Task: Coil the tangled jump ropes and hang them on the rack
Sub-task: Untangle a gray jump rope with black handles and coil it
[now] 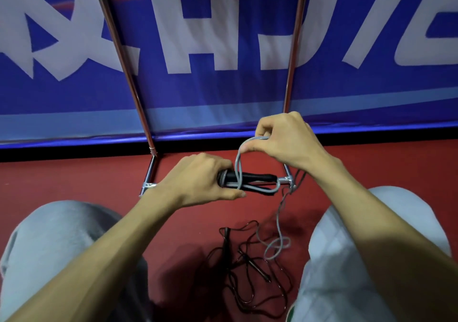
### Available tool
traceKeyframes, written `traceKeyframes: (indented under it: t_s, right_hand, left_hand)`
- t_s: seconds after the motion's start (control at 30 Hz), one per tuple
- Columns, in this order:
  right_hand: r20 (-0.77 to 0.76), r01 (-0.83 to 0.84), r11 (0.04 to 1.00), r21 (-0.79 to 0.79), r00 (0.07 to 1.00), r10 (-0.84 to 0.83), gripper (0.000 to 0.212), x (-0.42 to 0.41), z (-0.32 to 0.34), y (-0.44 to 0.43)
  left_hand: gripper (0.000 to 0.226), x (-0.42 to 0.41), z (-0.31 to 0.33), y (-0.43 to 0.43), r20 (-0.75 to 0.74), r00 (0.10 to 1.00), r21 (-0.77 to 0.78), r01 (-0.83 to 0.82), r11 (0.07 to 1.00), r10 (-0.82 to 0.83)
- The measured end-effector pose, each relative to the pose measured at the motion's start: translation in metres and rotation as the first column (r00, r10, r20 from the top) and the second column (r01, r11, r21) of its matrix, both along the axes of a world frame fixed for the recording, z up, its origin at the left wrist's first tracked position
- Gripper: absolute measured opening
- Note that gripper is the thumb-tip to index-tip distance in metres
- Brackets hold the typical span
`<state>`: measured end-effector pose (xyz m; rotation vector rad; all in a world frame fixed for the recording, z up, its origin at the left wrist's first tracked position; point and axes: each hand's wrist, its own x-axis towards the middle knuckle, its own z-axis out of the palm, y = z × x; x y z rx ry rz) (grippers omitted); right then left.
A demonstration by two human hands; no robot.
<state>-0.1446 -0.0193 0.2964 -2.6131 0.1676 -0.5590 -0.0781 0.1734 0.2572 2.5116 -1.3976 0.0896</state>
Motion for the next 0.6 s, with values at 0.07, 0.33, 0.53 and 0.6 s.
traceKeyframes:
  t_s: [0.07,0.33,0.53,0.6]
  right_hand:
    - [-0.069,0.041,0.991,0.124,0.997,-0.033,0.053,0.003,0.001,-0.004]
    - [-0.045,-0.11,0.718,0.687,0.98,0.193,0.031,0.008,0.001,0.005]
    - [-0.112,-0.173,0.75,0.639,0.943,0.313,0.038,0.009,-0.004,0.01]
    - [-0.214,-0.167,0.767,0.62,0.904,0.371,0.035,0.007,-0.005,0.011]
  left_hand:
    - [0.034,-0.005,0.006,0.006,-0.089,0.994,-0.108,0.058,0.992,-0.068]
    - [0.031,-0.007,0.028,0.013,-0.68,0.635,-0.6,-0.192,0.777,-0.367]
    - [0.028,0.001,0.033,0.004,-0.738,0.542,-0.671,-0.525,0.524,-0.402]
    - [0.023,0.005,0.031,0.004,-0.754,0.557,-0.652,-0.569,0.501,-0.349]
